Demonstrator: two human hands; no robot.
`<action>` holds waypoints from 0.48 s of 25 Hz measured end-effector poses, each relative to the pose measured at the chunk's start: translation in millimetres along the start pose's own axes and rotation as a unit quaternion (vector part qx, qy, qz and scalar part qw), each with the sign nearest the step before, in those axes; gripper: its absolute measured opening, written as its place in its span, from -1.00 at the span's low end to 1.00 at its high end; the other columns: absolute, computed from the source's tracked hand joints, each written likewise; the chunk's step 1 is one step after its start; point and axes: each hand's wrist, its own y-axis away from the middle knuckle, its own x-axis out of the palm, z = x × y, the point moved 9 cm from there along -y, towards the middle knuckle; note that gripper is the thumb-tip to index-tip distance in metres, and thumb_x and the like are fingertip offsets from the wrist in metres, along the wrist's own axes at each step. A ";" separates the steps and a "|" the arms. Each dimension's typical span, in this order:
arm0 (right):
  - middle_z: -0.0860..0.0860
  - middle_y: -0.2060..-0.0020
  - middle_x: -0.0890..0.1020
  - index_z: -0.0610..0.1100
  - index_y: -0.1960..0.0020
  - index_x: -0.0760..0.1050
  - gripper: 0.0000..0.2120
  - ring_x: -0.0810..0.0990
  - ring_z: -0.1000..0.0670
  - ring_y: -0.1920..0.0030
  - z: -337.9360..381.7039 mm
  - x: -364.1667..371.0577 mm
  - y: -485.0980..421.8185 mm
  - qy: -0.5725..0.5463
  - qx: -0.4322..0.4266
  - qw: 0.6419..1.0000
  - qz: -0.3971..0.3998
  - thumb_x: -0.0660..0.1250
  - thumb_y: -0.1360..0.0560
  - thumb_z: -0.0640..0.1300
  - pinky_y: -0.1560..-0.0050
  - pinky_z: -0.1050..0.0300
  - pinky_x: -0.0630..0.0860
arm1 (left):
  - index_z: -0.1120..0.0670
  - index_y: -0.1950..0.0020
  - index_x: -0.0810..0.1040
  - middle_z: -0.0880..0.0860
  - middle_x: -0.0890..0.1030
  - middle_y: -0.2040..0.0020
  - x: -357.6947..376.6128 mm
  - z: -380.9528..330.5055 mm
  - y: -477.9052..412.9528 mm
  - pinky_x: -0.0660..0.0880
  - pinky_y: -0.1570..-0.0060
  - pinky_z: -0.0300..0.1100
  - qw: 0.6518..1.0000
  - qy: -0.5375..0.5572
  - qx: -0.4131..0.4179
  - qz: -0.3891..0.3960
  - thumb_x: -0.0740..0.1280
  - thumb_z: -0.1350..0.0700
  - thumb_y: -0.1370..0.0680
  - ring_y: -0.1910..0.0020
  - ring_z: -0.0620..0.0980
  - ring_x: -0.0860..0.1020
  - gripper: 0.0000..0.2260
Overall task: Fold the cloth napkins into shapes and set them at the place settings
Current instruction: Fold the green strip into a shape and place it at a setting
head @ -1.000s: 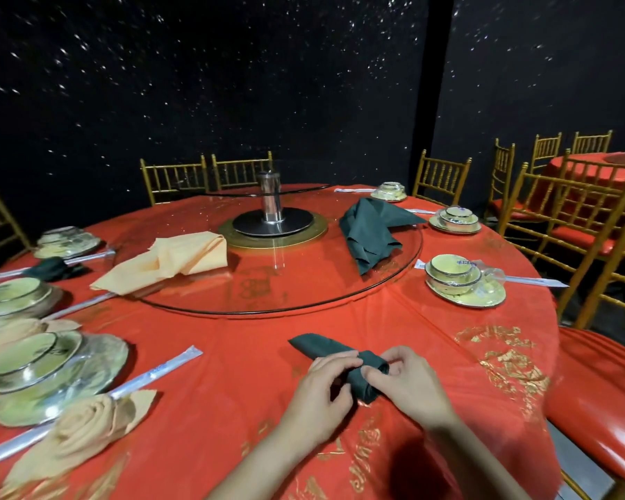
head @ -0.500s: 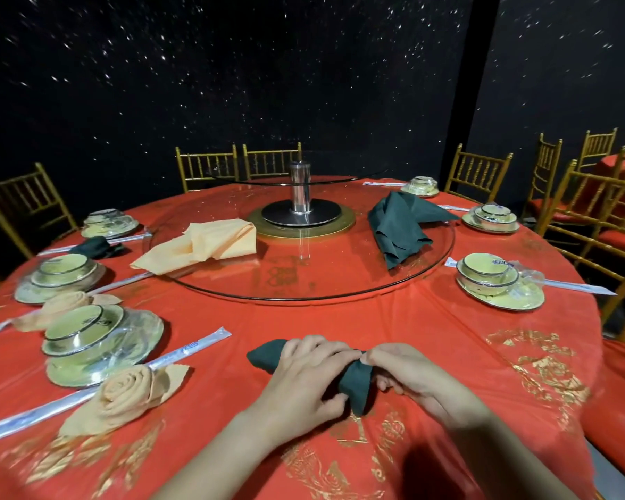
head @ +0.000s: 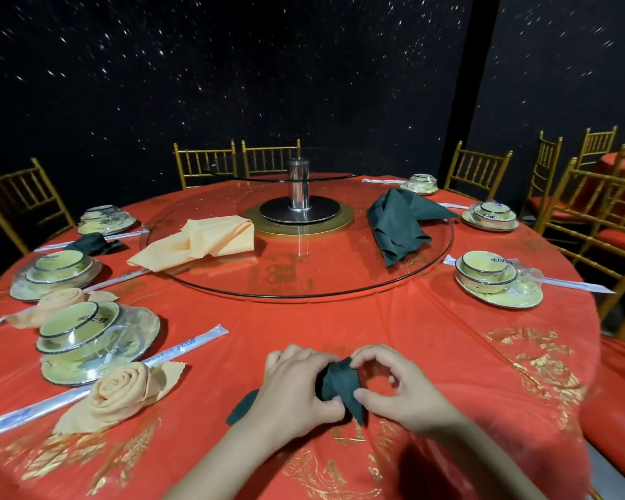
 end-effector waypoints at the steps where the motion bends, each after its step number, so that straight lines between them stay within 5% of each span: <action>1: 0.15 0.01 0.56 0.19 0.01 0.48 -0.71 0.49 0.14 -0.02 -0.3 1.9 0.0 0.017 -0.009 1.000 0.002 0.33 -0.27 0.07 0.05 0.45 0.29 | -0.22 -0.24 0.45 -0.20 0.54 -0.01 2.7 1.8 -0.6 0.09 0.00 -0.27 1.000 0.001 -0.019 0.018 0.03 -0.34 -0.18 -0.08 -0.16 0.37 -0.33; 5: 0.29 0.06 0.55 0.28 -0.05 0.42 -0.67 0.52 0.15 0.01 -5.1 4.7 -1.6 0.006 0.000 1.000 -0.016 0.31 -0.29 0.12 0.06 0.40 0.32 | -0.25 -0.19 0.43 -0.22 0.56 0.06 5.4 13.0 -2.1 0.18 -0.06 -0.21 0.994 0.067 -0.070 0.047 0.03 -0.33 -0.14 -0.04 -0.10 0.43 -0.35; 8: 0.32 0.04 0.55 0.32 -0.07 0.37 -0.59 0.52 0.19 0.00 -5.4 11.9 -0.1 0.003 -0.003 1.000 -0.015 0.32 -0.26 0.05 0.09 0.41 0.30 | -0.29 -0.03 0.35 -0.18 0.53 0.25 6.0 20.5 -0.7 0.30 -0.11 -0.14 0.987 0.131 -0.084 0.045 0.15 -0.29 -0.22 0.15 -0.09 0.45 -0.61; 12: 0.33 0.00 0.52 0.30 -0.04 0.43 -0.69 0.54 0.20 0.03 5.3 9.3 -5.5 0.091 -0.045 0.994 -0.035 0.33 -0.33 0.03 0.07 0.45 0.37 | -0.24 0.01 0.46 -0.17 0.57 0.10 7.5 25.8 -4.5 0.41 -0.01 -0.24 0.973 0.210 -0.085 0.041 0.33 -0.15 -0.31 0.09 -0.15 0.52 -0.73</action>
